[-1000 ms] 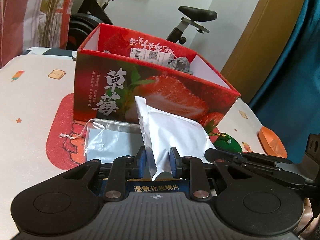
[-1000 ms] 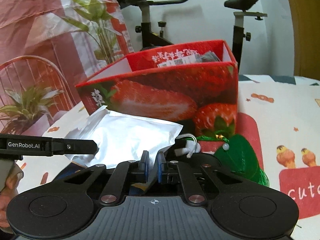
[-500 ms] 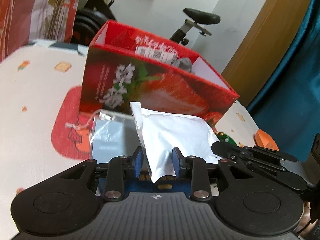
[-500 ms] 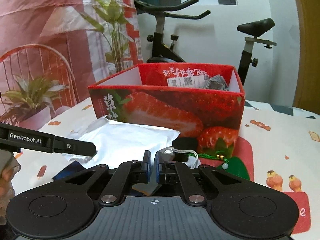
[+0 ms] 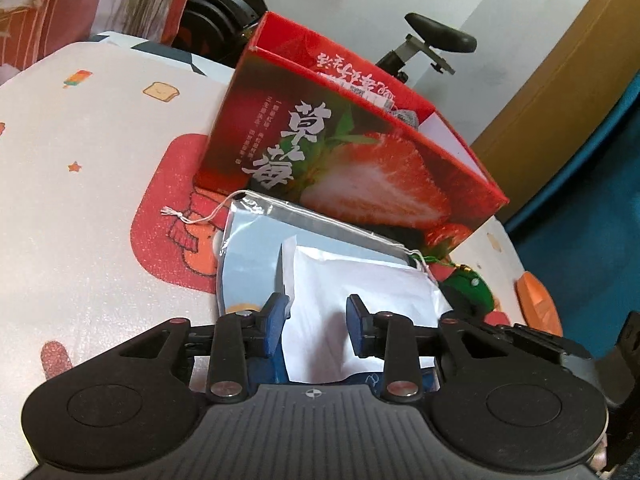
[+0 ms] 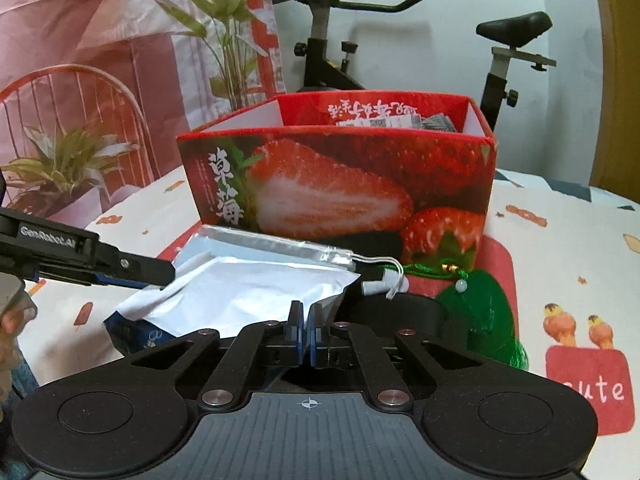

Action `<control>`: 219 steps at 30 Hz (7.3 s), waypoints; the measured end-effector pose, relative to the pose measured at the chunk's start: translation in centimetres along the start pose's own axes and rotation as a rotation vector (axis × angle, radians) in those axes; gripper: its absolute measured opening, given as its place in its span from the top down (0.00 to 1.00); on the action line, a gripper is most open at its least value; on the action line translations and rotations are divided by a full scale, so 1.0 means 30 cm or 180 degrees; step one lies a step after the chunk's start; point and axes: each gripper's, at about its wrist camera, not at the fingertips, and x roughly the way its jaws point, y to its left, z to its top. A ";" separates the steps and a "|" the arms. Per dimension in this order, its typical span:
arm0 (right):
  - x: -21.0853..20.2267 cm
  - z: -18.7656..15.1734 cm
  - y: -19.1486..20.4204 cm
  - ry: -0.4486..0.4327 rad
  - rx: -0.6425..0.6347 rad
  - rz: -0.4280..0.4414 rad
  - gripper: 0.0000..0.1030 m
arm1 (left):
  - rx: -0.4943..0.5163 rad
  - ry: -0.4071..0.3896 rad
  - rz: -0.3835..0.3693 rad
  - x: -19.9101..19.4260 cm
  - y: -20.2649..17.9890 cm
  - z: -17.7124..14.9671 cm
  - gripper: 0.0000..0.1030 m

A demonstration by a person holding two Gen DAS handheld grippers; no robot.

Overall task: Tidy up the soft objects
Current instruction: 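Close the left tool on the white pouch beside the blue bag, then lift the white pouch into the red box and open the left tool, then move both tools down to the blue-and-white wipes bag, then close the left tool on the wipes bag while the right tool grips its other side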

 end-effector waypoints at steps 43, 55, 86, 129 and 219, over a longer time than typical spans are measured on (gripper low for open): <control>-0.096 0.180 0.013 -0.0433 0.0053 0.0134 0.98 | 0.0545 -0.0748 0.0008 -0.160 -0.156 0.211 0.96; -0.021 0.482 -0.026 -0.0617 -0.0097 0.0106 0.99 | 0.1096 -0.1118 0.0318 -0.105 -0.275 0.440 0.96; 0.426 0.512 -0.150 0.0235 0.0363 -0.0130 0.98 | 0.1420 -0.0190 0.0944 0.243 -0.201 0.524 0.92; 0.003 0.293 -0.066 -0.0391 0.0272 -0.0498 0.00 | 0.0817 -0.0684 0.0985 -0.109 -0.166 0.193 0.00; -0.028 -0.038 0.179 0.0115 -0.0158 0.0227 0.56 | 0.0448 -0.0225 0.0121 -0.121 -0.083 -0.108 0.33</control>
